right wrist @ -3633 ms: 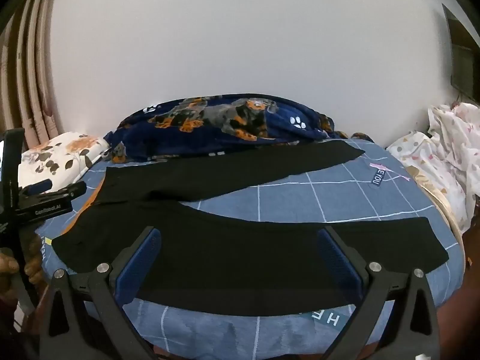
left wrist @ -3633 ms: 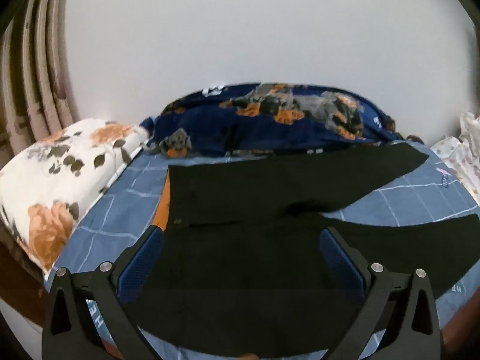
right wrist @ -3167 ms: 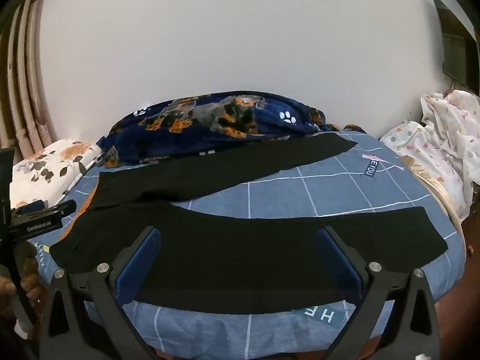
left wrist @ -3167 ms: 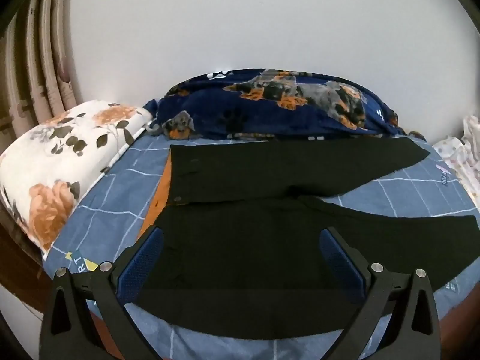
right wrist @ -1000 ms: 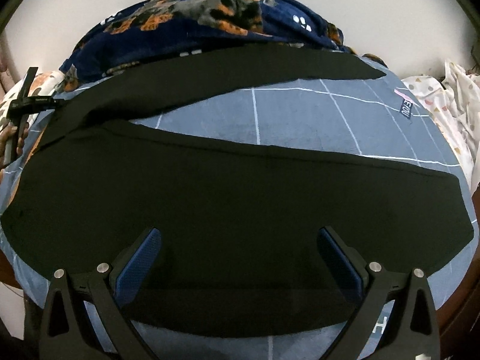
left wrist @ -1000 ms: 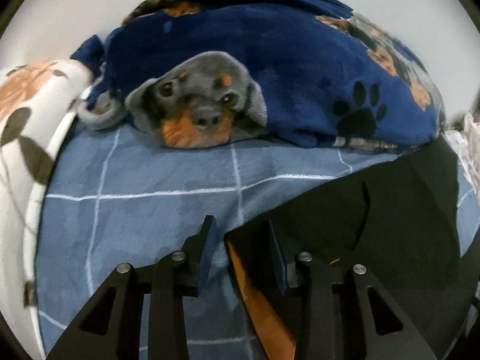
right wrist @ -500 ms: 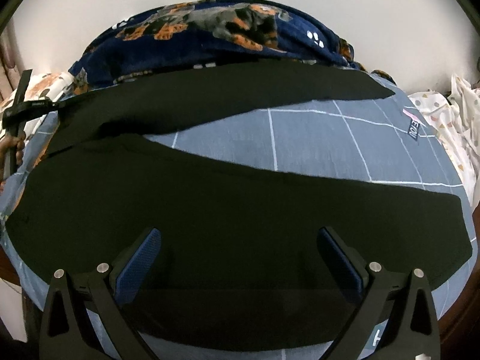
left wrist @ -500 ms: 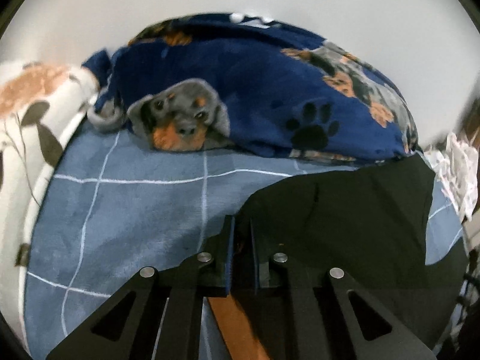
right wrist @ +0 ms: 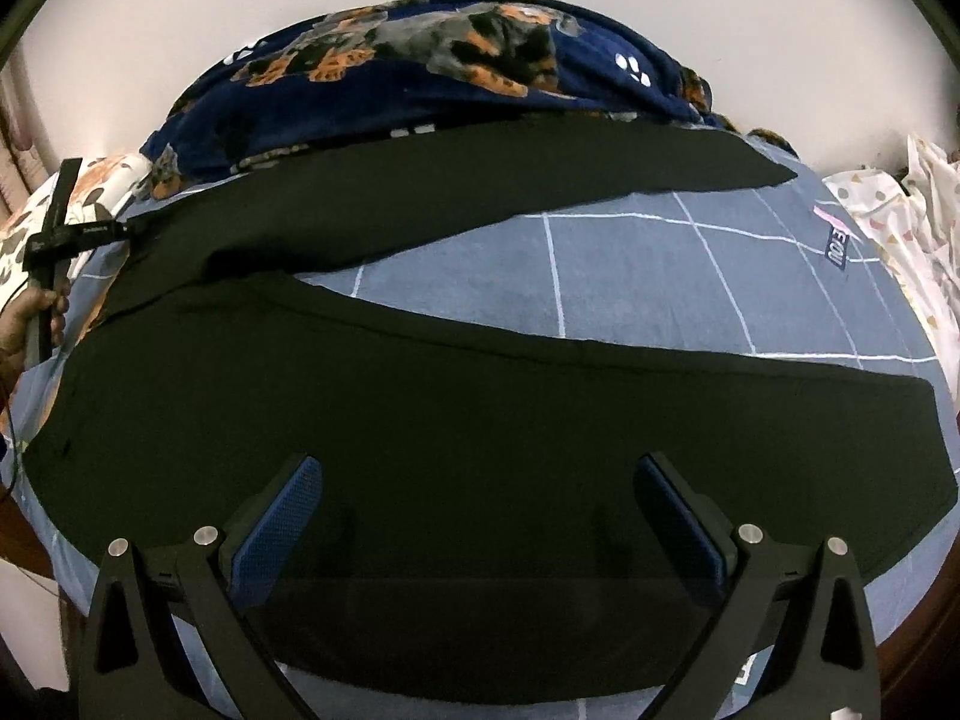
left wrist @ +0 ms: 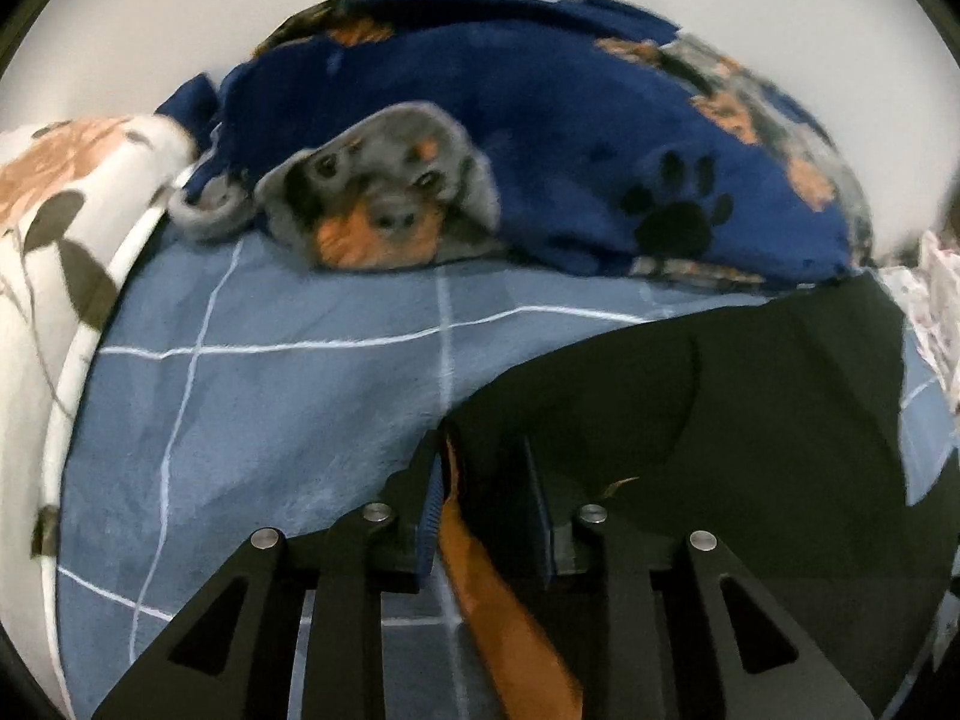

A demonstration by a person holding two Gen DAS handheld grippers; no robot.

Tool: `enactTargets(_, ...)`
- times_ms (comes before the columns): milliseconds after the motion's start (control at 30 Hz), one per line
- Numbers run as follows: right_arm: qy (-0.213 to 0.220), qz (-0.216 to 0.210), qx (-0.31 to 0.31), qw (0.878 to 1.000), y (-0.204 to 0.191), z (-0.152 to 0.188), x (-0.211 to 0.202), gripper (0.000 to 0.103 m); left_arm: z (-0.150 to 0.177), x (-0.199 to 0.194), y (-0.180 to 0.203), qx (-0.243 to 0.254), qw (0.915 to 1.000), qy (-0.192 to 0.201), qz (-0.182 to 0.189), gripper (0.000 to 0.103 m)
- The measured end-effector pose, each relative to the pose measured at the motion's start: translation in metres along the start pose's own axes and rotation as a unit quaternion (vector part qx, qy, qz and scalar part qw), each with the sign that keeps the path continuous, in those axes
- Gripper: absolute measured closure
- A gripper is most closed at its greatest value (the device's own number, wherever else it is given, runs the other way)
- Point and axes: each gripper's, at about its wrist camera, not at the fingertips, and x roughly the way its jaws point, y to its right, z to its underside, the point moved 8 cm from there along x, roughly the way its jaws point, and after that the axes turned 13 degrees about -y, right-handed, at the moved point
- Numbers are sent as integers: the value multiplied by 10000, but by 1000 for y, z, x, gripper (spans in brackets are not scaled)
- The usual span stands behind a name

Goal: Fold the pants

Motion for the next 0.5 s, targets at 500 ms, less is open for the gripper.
enactTargets(500, -301, -3070, 632, 9491, -39, -78, -9, 2, 62, -145, 90, 401, 9829, 1701, 586, 94)
